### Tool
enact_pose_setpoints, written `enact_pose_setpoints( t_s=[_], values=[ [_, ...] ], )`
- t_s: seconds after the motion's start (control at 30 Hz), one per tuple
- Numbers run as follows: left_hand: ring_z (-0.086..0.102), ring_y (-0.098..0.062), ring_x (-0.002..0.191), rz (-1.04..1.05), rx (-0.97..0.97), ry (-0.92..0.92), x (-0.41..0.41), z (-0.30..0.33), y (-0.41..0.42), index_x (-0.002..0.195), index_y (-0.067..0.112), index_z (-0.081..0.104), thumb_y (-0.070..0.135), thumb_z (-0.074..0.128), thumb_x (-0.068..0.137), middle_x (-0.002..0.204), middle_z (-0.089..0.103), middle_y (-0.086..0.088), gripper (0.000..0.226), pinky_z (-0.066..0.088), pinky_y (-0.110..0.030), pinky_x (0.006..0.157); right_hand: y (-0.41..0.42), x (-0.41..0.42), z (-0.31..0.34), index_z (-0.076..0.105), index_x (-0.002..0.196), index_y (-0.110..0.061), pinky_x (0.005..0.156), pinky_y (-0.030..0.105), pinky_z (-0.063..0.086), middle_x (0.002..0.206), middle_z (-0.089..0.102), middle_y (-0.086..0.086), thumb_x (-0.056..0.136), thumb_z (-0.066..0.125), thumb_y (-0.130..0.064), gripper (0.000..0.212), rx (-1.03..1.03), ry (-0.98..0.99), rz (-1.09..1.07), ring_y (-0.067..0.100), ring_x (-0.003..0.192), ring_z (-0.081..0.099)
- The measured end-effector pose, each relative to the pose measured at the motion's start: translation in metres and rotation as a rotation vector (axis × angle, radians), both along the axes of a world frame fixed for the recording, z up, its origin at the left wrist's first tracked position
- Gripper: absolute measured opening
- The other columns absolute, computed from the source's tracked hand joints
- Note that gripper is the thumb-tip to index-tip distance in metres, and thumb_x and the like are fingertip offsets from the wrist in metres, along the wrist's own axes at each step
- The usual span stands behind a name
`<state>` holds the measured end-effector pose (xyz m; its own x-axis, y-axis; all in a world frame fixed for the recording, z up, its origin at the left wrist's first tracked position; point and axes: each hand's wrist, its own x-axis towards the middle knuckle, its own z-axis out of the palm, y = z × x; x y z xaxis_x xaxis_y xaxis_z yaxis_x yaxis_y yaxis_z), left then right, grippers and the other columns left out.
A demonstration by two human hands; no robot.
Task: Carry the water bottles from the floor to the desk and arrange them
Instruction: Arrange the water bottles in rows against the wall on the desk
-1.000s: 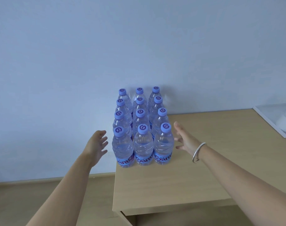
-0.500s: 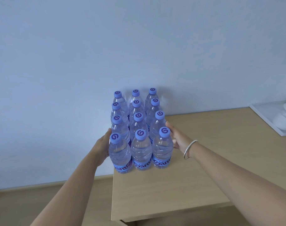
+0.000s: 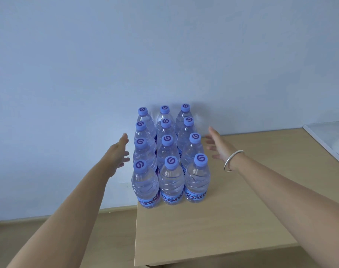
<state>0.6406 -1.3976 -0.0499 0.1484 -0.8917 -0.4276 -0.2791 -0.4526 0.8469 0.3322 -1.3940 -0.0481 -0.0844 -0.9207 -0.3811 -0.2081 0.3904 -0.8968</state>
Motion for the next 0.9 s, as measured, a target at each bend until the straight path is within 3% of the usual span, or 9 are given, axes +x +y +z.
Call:
enact_pose_setpoints(
  t_s=[0.1, 0.23, 0.37, 0.47, 0.57, 0.67, 0.77, 0.83, 0.9],
  values=[
    [0.050, -0.032, 0.119, -0.048, 0.025, 0.067, -0.009, 0.008, -0.014, 0.143, 0.027, 0.033, 0.065, 0.020, 0.092, 0.137, 0.046, -0.016, 0.065, 0.035, -0.042, 0.105, -0.016, 0.008, 0.007, 0.046, 0.131, -0.030, 0.096, 0.039, 0.033, 0.128, 0.046, -0.004, 0.086, 0.026, -0.069, 0.063, 0.051, -0.029, 0.035, 0.018, 0.111, 0.046],
    [0.062, -0.026, 0.099, -0.065, 0.007, 0.184, -0.021, 0.013, -0.021, 0.121, 0.026, 0.045, 0.061, 0.023, 0.094, 0.104, 0.066, -0.005, 0.049, 0.045, -0.041, 0.093, -0.025, 0.014, 0.008, 0.052, 0.109, -0.041, 0.091, 0.038, 0.031, 0.102, 0.052, -0.014, 0.086, 0.025, -0.070, 0.046, 0.097, -0.086, 0.058, 0.011, 0.094, 0.048],
    [0.059, -0.030, 0.108, -0.106, -0.014, 0.106, -0.018, 0.006, -0.023, 0.127, 0.021, 0.051, 0.061, 0.032, 0.092, 0.117, 0.065, -0.010, 0.057, 0.041, -0.048, 0.103, -0.035, 0.012, 0.007, 0.049, 0.121, -0.038, 0.099, 0.042, 0.033, 0.106, 0.056, -0.012, 0.086, 0.025, -0.070, 0.052, 0.111, -0.149, 0.081, 0.015, 0.106, 0.050],
    [0.063, -0.024, 0.099, -0.092, -0.074, 0.081, -0.019, 0.004, -0.022, 0.122, 0.020, 0.056, 0.054, 0.043, 0.091, 0.111, 0.067, -0.006, 0.047, 0.049, -0.042, 0.092, -0.039, 0.013, 0.008, 0.052, 0.112, -0.037, 0.106, 0.046, 0.034, 0.113, 0.060, -0.006, 0.086, 0.027, -0.070, 0.049, 0.114, -0.169, 0.089, 0.019, 0.114, 0.054],
    [0.063, -0.021, 0.080, -0.094, -0.022, 0.108, -0.018, 0.009, -0.026, 0.125, 0.014, 0.050, 0.051, 0.057, 0.086, 0.101, 0.067, -0.007, 0.055, 0.052, -0.036, 0.073, -0.041, 0.012, 0.008, 0.053, 0.109, -0.035, 0.104, 0.044, 0.037, 0.109, 0.062, -0.006, 0.086, 0.028, -0.069, 0.048, 0.107, -0.151, 0.102, 0.019, 0.112, 0.055],
    [0.063, -0.026, 0.085, -0.078, 0.014, 0.067, -0.019, 0.011, -0.033, 0.131, 0.014, 0.041, 0.048, 0.065, 0.081, 0.107, 0.065, -0.013, 0.065, 0.053, -0.038, 0.071, -0.044, 0.011, 0.007, 0.056, 0.107, -0.034, 0.100, 0.040, 0.041, 0.106, 0.062, -0.005, 0.088, 0.032, -0.065, 0.043, 0.084, -0.124, 0.106, 0.017, 0.105, 0.058],
    [0.062, -0.025, 0.089, -0.090, -0.034, -0.004, -0.024, 0.010, -0.035, 0.136, 0.017, 0.041, 0.045, 0.062, 0.084, 0.107, 0.064, -0.009, 0.062, 0.052, -0.038, 0.071, -0.046, 0.011, 0.003, 0.064, 0.097, -0.021, 0.102, 0.043, 0.043, 0.106, 0.066, 0.005, 0.091, 0.042, -0.051, 0.038, -0.014, 0.011, 0.118, 0.019, 0.098, 0.062],
    [0.063, -0.024, 0.086, -0.141, -0.060, -0.059, -0.024, 0.009, -0.036, 0.128, 0.016, 0.051, 0.046, 0.059, 0.086, 0.096, 0.066, -0.005, 0.052, 0.053, -0.039, 0.074, -0.048, 0.012, 0.001, 0.065, 0.105, -0.013, 0.103, 0.042, 0.043, 0.105, 0.066, 0.005, 0.094, 0.043, -0.040, 0.037, -0.085, 0.055, 0.146, 0.018, 0.097, 0.060],
    [0.063, -0.028, 0.092, -0.172, -0.071, -0.103, -0.022, 0.011, -0.036, 0.126, 0.017, 0.053, 0.046, 0.060, 0.086, 0.097, 0.066, -0.007, 0.050, 0.053, -0.043, 0.080, -0.048, 0.012, -0.001, 0.058, 0.123, -0.013, 0.104, 0.032, 0.040, 0.121, 0.061, 0.004, 0.096, 0.044, -0.033, 0.036, -0.119, 0.084, 0.169, 0.016, 0.108, 0.056]
  ],
)
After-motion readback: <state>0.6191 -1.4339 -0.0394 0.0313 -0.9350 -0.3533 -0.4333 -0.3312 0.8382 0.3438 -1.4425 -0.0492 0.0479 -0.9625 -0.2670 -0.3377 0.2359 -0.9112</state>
